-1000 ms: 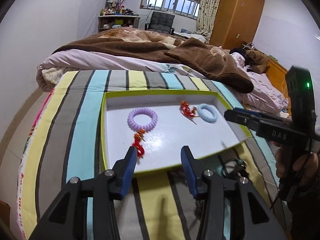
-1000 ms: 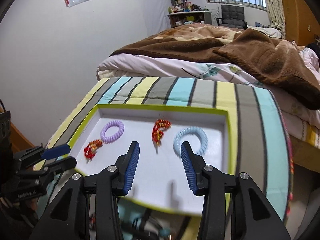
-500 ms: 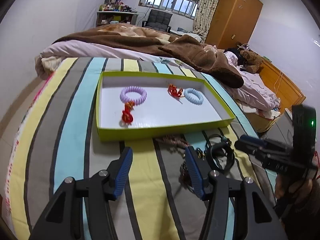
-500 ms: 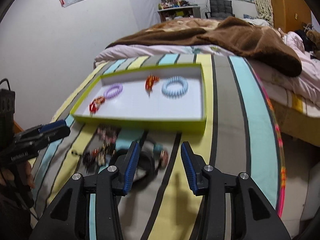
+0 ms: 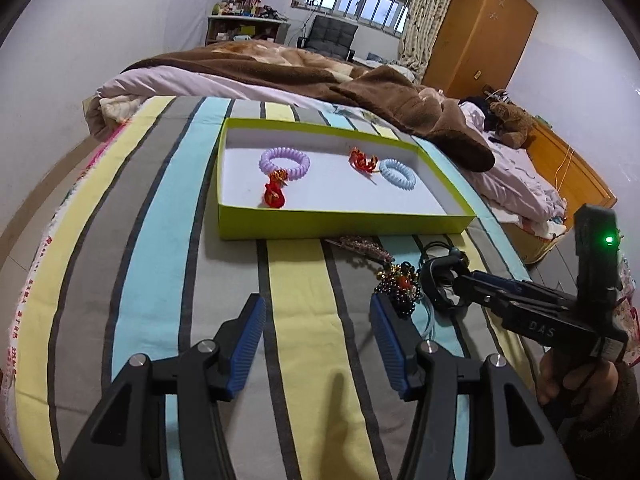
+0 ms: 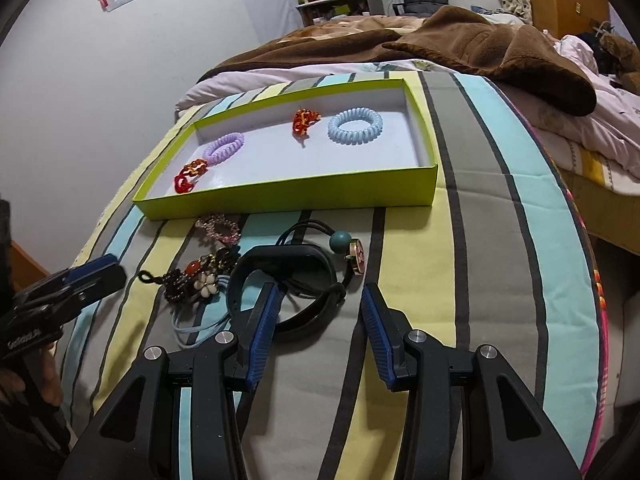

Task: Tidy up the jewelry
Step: 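Move both grippers back toward the remaining jewelry beside the box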

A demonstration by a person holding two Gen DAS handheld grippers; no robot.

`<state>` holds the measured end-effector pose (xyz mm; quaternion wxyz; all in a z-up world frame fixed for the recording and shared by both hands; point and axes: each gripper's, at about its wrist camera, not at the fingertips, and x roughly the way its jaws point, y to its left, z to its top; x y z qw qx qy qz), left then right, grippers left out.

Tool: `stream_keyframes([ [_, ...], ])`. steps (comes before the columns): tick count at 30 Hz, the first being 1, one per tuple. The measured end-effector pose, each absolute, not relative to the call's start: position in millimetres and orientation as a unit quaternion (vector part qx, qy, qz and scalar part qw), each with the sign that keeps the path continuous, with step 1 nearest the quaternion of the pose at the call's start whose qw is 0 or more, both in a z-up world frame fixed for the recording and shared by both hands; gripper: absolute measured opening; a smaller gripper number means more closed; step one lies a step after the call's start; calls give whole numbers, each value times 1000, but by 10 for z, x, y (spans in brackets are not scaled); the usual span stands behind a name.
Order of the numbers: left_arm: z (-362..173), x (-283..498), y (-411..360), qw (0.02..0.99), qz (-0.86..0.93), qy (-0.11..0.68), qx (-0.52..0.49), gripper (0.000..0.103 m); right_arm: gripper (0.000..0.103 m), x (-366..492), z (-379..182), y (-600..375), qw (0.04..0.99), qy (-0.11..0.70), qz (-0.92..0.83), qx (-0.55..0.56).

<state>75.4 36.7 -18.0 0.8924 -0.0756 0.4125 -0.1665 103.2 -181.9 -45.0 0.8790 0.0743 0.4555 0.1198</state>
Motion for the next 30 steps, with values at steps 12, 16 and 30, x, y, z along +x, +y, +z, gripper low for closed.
stream_keyframes([
  [12,-163,757,263,888,-192,411,-74,56,16,1010,-408,-1802,886,448,104,58],
  [16,-162,765,196,886,-201,412,-71,56,9,988,-363,-1815,889,441,109,61],
  [30,-250,872,-82,873,-227,430,-39,57,9,873,-205,-1978,898,417,115,84],
])
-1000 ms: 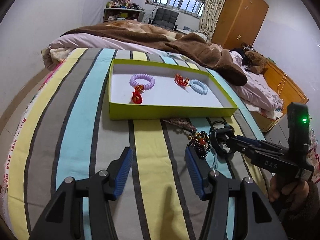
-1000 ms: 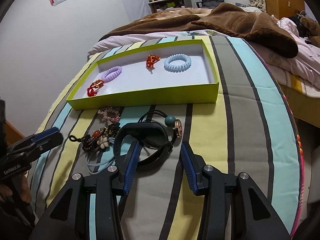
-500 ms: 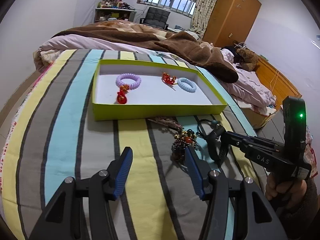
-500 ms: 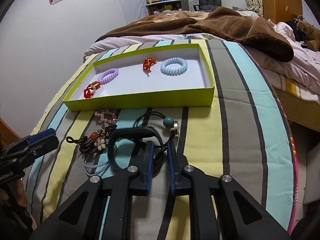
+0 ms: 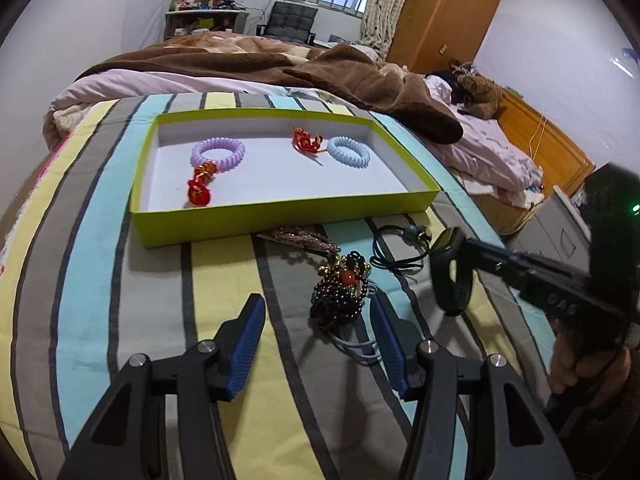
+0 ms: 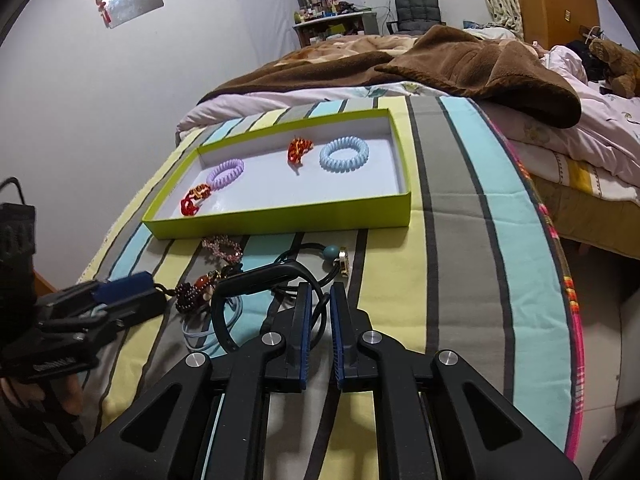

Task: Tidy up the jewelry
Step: 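Move both grippers back toward the remaining jewelry beside the box, then grasp the dark beaded brooch with left gripper while right grasps black headband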

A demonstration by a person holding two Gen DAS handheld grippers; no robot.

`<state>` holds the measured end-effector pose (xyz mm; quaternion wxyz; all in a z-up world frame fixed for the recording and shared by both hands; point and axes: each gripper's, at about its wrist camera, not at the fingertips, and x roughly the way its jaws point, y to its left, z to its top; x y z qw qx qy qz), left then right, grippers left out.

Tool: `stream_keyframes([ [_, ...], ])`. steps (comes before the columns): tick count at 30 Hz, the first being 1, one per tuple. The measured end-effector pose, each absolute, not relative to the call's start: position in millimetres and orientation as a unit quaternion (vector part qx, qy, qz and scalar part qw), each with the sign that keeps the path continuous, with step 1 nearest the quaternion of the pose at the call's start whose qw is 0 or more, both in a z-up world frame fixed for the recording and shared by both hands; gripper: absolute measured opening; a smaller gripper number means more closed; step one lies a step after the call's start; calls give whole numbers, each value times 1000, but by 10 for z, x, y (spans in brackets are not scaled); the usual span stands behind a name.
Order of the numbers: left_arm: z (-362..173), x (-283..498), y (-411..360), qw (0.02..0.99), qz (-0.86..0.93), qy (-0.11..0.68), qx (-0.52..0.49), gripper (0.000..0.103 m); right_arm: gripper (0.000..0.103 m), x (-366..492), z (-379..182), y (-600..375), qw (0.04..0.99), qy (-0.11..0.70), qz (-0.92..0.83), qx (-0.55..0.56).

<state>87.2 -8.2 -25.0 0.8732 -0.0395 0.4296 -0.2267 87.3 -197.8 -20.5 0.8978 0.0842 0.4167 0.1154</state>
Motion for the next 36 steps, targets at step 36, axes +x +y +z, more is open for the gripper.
stream_keyframes([
  [36,-183,913,-272,884,-218,413,-6,27,9,819,-128,-2166,903,403,114,93],
])
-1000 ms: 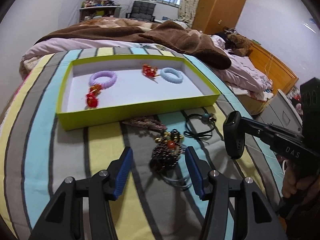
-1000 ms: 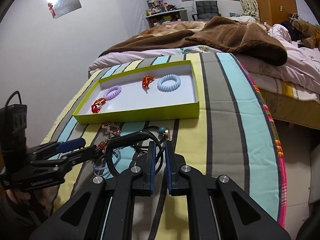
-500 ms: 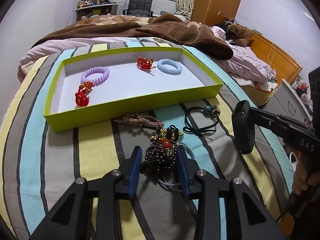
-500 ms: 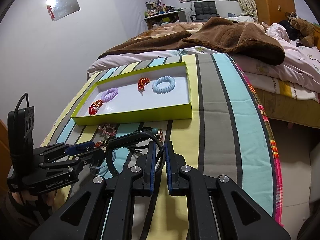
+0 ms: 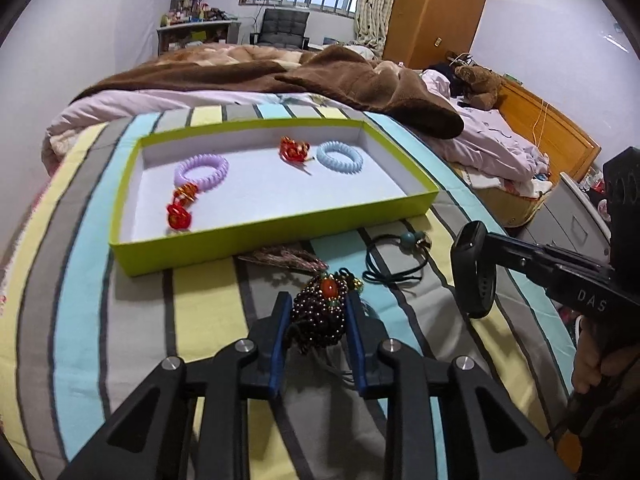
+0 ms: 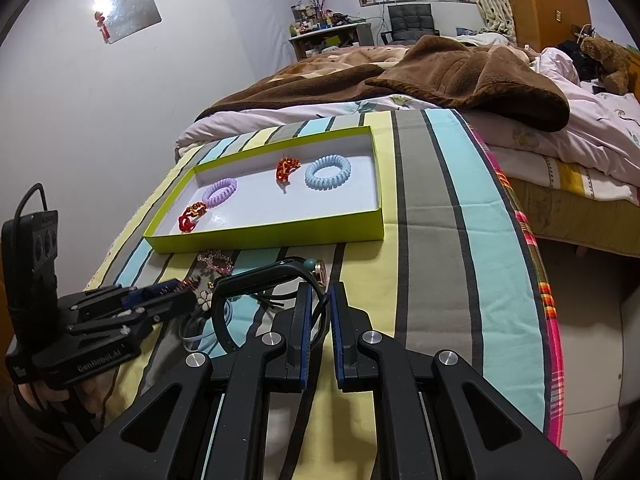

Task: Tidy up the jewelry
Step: 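Grasp the dark beaded brooch with left gripper while right grasps black headband, then carry the brooch and headband over the green box with both grippers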

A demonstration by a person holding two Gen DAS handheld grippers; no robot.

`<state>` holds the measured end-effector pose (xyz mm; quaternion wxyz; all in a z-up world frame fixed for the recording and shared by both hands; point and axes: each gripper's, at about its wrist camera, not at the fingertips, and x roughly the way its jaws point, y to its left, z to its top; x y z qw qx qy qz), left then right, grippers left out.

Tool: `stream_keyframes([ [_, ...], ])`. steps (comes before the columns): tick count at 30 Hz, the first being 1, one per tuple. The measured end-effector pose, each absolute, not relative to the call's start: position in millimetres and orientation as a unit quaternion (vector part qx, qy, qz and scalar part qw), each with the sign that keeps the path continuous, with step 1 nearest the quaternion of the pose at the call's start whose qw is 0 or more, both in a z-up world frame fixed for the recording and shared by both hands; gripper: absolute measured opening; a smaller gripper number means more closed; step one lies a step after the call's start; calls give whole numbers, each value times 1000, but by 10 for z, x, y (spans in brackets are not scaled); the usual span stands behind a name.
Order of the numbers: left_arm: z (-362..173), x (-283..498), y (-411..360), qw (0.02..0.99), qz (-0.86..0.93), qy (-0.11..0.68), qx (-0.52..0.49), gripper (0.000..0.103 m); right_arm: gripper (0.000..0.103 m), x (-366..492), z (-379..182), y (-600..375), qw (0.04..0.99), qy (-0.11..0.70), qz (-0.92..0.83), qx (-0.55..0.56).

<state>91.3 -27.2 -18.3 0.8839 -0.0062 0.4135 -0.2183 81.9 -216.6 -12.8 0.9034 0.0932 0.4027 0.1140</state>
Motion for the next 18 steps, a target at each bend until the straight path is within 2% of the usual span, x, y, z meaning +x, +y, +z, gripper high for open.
stream_keyframes([
  [18,124,1157,79,903,-186,386,-32,28,9,1102,126,-2040,910,386,125,78],
])
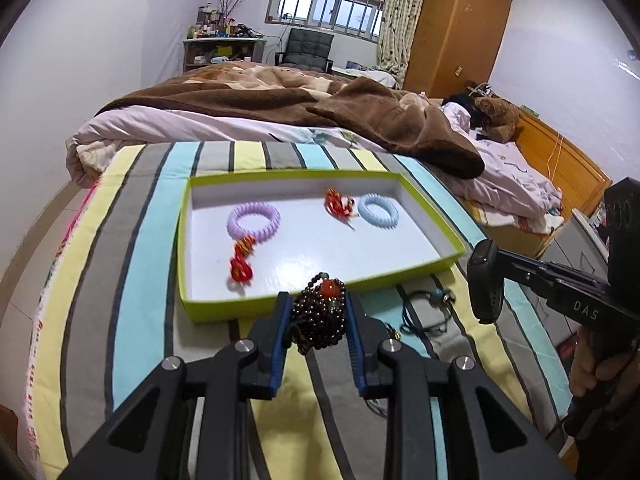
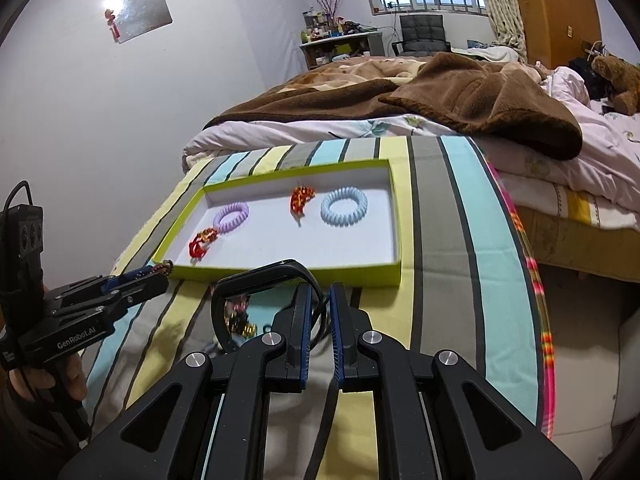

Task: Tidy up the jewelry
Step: 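Carry the brooch and headband over the green box with both grippers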

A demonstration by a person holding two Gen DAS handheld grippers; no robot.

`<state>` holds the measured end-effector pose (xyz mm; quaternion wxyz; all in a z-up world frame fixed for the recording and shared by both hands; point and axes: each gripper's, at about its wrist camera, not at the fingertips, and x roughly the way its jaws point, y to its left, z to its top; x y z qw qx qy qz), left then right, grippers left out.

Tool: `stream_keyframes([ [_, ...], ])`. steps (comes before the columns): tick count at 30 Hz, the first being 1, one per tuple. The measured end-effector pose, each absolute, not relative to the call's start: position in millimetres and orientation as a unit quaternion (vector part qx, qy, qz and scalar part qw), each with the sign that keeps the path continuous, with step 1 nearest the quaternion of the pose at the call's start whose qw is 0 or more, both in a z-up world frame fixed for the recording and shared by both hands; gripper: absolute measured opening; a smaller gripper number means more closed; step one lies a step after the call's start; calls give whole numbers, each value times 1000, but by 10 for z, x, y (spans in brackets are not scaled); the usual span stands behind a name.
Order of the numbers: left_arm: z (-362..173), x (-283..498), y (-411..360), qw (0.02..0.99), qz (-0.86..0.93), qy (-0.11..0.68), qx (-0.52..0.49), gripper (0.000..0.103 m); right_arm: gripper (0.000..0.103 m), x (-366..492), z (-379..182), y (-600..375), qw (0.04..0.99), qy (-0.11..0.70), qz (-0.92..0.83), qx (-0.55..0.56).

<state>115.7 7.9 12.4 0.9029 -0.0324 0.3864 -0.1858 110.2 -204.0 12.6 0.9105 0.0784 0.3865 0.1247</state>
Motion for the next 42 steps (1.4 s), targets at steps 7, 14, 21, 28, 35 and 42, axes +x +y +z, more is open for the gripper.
stream_keyframes([
  [7,172,1394,100,904,-186,383,-35,28,9,1399,117,-2029,909,393,116,72],
  [14,134,1673,25,902,-190,387,-32,28,9,1759,68,-2040,907,404,101,62],
  [21,-8,1929,-92,894,-194,402,-29,28,9,2053,-73,-2015,900,424,91,42],
  [28,-173,2032,-149,887,-195,418,-27,28,9,2200,-264,-1976,890,446,93,26],
  [35,-249,2051,-176,884,-187,427,-15,28,9,2235,-304,-1954,887,451,96,15],
  [42,-289,2069,-213,883,-185,432,-9,28,9,2252,-314,-1903,886,453,95,-2],
])
